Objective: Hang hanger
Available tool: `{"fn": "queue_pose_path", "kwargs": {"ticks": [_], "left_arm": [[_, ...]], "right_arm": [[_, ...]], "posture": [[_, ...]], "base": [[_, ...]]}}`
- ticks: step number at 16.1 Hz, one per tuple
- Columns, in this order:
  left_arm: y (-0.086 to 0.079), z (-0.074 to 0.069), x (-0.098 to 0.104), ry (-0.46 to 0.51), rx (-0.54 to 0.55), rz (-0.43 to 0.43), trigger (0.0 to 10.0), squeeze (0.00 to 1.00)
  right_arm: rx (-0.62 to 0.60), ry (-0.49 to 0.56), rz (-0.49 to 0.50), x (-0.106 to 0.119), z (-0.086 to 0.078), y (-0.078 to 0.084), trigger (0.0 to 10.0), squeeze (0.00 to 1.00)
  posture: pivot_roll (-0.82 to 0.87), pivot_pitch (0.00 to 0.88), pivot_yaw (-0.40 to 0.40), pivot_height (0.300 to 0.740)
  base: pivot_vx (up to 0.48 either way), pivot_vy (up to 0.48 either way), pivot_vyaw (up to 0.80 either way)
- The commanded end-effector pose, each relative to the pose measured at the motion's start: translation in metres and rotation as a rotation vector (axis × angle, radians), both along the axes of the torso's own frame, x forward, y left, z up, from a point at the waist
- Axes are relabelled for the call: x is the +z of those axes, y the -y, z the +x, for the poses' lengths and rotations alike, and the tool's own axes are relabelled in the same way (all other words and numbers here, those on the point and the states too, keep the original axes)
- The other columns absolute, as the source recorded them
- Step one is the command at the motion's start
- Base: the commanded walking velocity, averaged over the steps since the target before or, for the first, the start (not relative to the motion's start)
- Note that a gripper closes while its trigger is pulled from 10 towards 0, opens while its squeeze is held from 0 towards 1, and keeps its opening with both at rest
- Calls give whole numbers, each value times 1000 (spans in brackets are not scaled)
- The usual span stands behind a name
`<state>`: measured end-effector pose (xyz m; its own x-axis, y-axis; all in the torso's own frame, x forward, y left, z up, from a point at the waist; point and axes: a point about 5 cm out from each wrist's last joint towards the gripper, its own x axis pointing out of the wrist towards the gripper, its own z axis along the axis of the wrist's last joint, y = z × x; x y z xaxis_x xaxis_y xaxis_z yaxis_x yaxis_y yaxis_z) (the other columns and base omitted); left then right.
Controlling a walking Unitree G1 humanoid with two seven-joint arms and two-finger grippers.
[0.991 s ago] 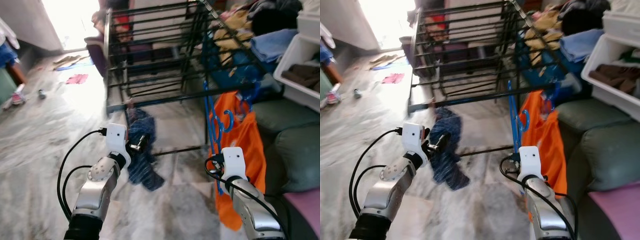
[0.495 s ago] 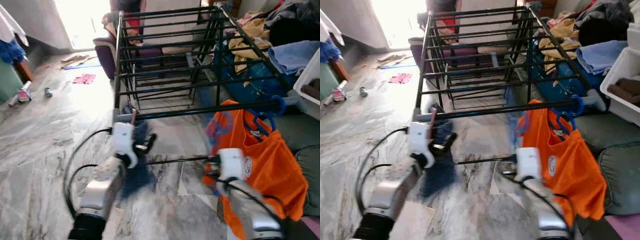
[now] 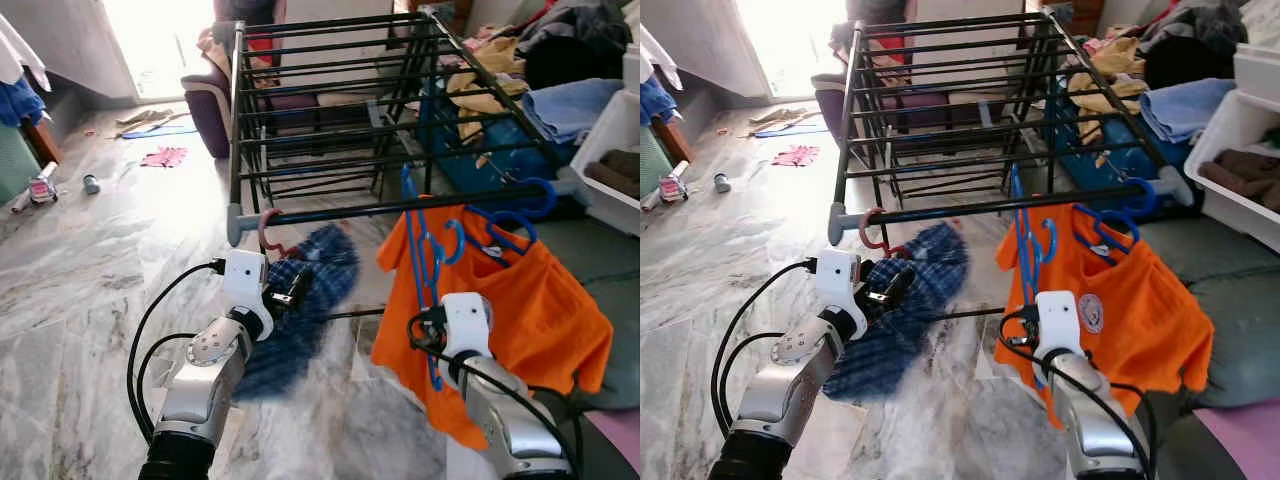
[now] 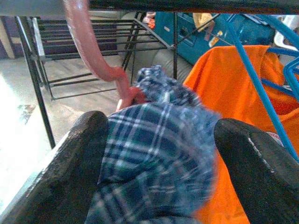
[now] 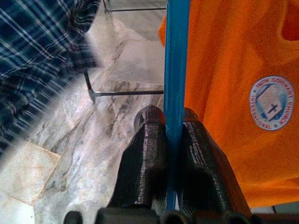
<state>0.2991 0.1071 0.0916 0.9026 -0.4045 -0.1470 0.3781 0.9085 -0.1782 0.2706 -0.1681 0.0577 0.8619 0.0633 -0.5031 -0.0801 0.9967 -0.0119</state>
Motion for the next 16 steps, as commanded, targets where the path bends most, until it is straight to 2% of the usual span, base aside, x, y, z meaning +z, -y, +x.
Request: {"fn": "queue_pose_path", "kwargs": {"ticks": [1,5,9,12,16], "left_arm": [[-1,0,2,2,-9,15,10000,0],[2,0,1,0,-19,19,10000,0],[4,0,-1,-11,-28,28,10000,0],[4,-1,-2,-17,-27,32,10000,0],[5,-3,-3,-25,-29,35,10000,0]], "right_arm": [[1,23,14,9,8,-1,10000,0],[36,12,42,18,25,-1,10000,0],[156,-43,105,26,46,-22,10000,0],[141,-131,166,18,53,-26,10000,0],[87,-200,181,6,57,-20,10000,0]], "posture": [[-89,37,67,740],[-89,35,68,740],[-84,36,62,740],[-80,37,56,740],[-76,40,50,740]], "base": [[0,0,0],[0,0,0],[0,0,0],[0,0,0],[0,0,0]]}}
